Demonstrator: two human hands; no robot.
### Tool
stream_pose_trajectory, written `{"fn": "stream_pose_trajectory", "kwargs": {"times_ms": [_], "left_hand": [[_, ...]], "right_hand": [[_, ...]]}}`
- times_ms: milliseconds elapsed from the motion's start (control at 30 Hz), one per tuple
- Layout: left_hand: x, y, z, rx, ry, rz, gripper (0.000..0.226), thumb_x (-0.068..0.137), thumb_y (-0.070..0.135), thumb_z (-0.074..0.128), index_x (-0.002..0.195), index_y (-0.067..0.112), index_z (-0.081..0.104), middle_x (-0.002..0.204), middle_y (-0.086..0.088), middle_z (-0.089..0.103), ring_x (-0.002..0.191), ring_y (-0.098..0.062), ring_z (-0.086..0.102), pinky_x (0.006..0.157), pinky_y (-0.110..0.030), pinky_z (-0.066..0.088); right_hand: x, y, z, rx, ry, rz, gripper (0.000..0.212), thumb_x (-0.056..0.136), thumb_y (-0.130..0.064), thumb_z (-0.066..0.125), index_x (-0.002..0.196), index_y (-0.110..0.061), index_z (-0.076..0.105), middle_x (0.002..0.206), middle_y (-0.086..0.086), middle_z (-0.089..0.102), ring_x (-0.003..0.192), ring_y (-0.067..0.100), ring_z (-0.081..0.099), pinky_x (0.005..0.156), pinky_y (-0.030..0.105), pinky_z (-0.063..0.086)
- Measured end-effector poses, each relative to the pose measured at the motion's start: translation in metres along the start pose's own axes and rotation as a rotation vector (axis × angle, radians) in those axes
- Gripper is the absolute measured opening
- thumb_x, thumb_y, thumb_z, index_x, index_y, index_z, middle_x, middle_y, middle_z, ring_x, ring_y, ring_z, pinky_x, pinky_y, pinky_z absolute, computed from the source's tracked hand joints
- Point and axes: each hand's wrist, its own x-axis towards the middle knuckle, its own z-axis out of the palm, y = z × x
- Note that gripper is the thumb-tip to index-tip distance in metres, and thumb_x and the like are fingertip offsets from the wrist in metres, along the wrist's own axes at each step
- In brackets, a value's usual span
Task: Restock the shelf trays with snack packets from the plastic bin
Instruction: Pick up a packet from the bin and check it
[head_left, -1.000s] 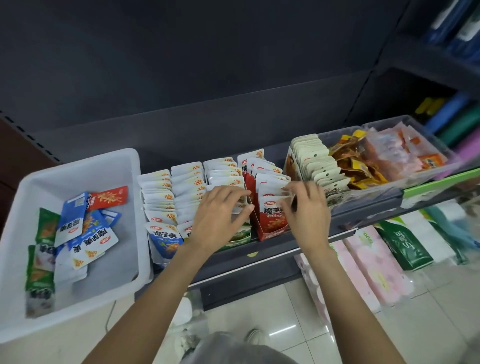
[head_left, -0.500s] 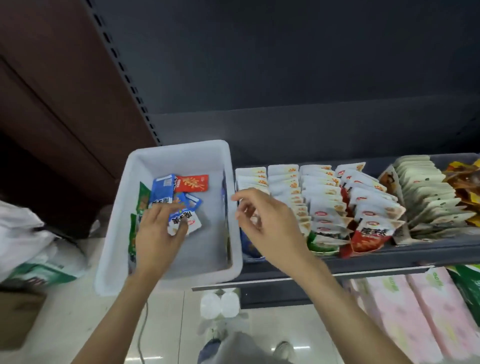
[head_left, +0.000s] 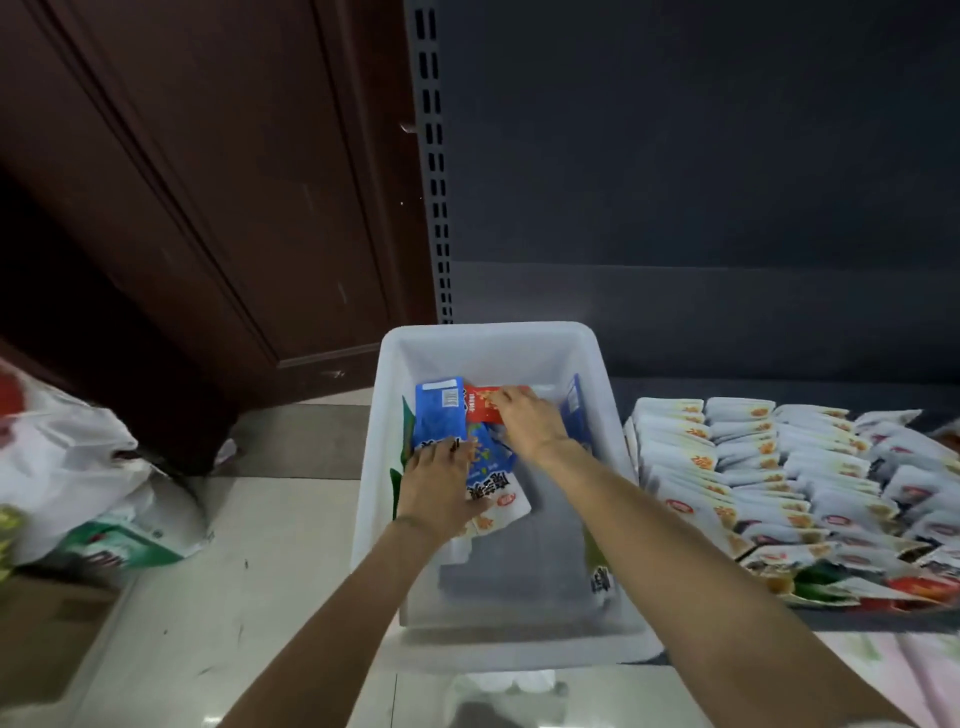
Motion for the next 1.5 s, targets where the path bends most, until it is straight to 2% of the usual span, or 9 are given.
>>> {"fn": "stream_pose_trajectory", "kwargs": {"times_ms": [367, 467, 600, 667, 767, 900, 1133, 1233, 1500], "left_hand": [[0.005, -0.005, -0.003, -0.026, 0.028, 0.015, 0.072, 0.084, 0.06, 0.051, 0.141, 0.02, 0.033, 0.141, -0.003, 0.039, 0.129, -0.022, 0.039, 0.109, -0.035, 0.026], [0.003, -0.004, -0.013, -0.382, 0.033, -0.107, 0.056, 0.089, 0.06, 0.043, 0.13, 0.023, 0.049, 0.133, 0.0, 0.051, 0.124, -0.021, 0.046, 0.104, -0.036, 0.035], [-0.011, 0.009, -0.039, -1.083, 0.01, -0.247, 0.05, 0.091, 0.061, 0.038, 0.121, 0.025, 0.056, 0.119, 0.002, 0.061, 0.111, -0.02, 0.057, 0.096, -0.037, 0.044], [-0.024, 0.024, -0.056, -1.447, 0.004, -0.251, 0.034, 0.092, 0.046, 0.05, 0.112, 0.02, 0.059, 0.113, -0.002, 0.065, 0.101, -0.017, 0.064, 0.088, -0.032, 0.051], [-0.043, 0.041, -0.069, -1.592, 0.143, -0.171, 0.018, 0.093, 0.013, 0.055, 0.11, 0.011, 0.059, 0.105, -0.009, 0.068, 0.093, -0.02, 0.068, 0.074, -0.027, 0.056], [-0.063, 0.058, -0.076, -1.587, 0.242, -0.107, 0.02, 0.092, 0.004, 0.055, 0.112, 0.006, 0.06, 0.099, -0.005, 0.07, 0.088, -0.018, 0.068, 0.071, -0.024, 0.056], [-0.089, 0.107, -0.102, -1.296, 0.157, 0.238, 0.028, 0.089, 0.006, 0.06, 0.1, 0.031, 0.054, 0.09, 0.017, 0.066, 0.078, 0.006, 0.066, 0.066, -0.012, 0.05], [-0.094, 0.142, -0.102, -0.987, 0.122, 0.421, 0.02, 0.088, 0.022, 0.065, 0.105, 0.029, 0.057, 0.093, 0.015, 0.071, 0.084, 0.004, 0.066, 0.076, -0.02, 0.055], [-0.091, 0.262, -0.081, -0.792, 0.228, 0.692, 0.029, 0.086, 0.045, 0.061, 0.112, 0.031, 0.06, 0.1, 0.018, 0.068, 0.089, 0.003, 0.063, 0.075, -0.02, 0.054]], "right_hand": [[-0.015, -0.018, -0.02, -0.312, -0.01, -0.041, 0.019, 0.096, -0.023, 0.05, 0.107, -0.012, 0.061, 0.108, 0.007, 0.066, 0.099, 0.025, 0.063, 0.079, 0.031, 0.044], [-0.045, -0.023, -0.037, -0.221, 0.109, 0.069, 0.022, 0.095, -0.015, 0.046, 0.111, -0.009, 0.061, 0.106, 0.009, 0.065, 0.097, 0.029, 0.064, 0.075, 0.034, 0.047], [-0.093, -0.024, -0.036, 0.157, 0.49, 0.141, 0.011, 0.083, -0.016, 0.057, 0.081, -0.008, 0.065, 0.077, 0.007, 0.064, 0.062, 0.032, 0.063, 0.049, 0.032, 0.044], [-0.116, -0.027, -0.031, 0.173, 0.665, 0.044, 0.006, 0.075, -0.015, 0.061, 0.075, -0.012, 0.066, 0.069, 0.002, 0.061, 0.053, 0.025, 0.059, 0.04, 0.028, 0.043], [-0.144, -0.027, -0.029, 0.152, 0.747, -0.157, 0.006, 0.08, -0.016, 0.066, 0.083, -0.015, 0.071, 0.081, -0.002, 0.065, 0.067, 0.019, 0.062, 0.052, 0.028, 0.05], [-0.174, -0.012, -0.036, 0.43, 0.747, -0.135, 0.029, 0.092, -0.035, 0.057, 0.105, -0.014, 0.071, 0.108, -0.001, 0.065, 0.092, 0.014, 0.064, 0.078, 0.026, 0.054], [-0.227, 0.027, -0.08, 0.801, 0.649, 0.228, 0.06, 0.079, -0.055, 0.057, 0.133, -0.033, 0.044, 0.112, -0.016, 0.062, 0.073, 0.0, 0.063, 0.064, 0.013, 0.05], [-0.261, 0.05, -0.09, 0.955, 0.673, 0.26, 0.059, 0.076, -0.053, 0.062, 0.129, -0.047, 0.038, 0.104, -0.019, 0.065, 0.073, 0.007, 0.066, 0.065, 0.029, 0.057], [-0.358, 0.143, -0.073, 1.065, 1.015, 0.531, 0.024, 0.082, -0.035, 0.065, 0.106, -0.03, 0.059, 0.092, -0.013, 0.071, 0.078, 0.011, 0.067, 0.07, 0.036, 0.056]]}}
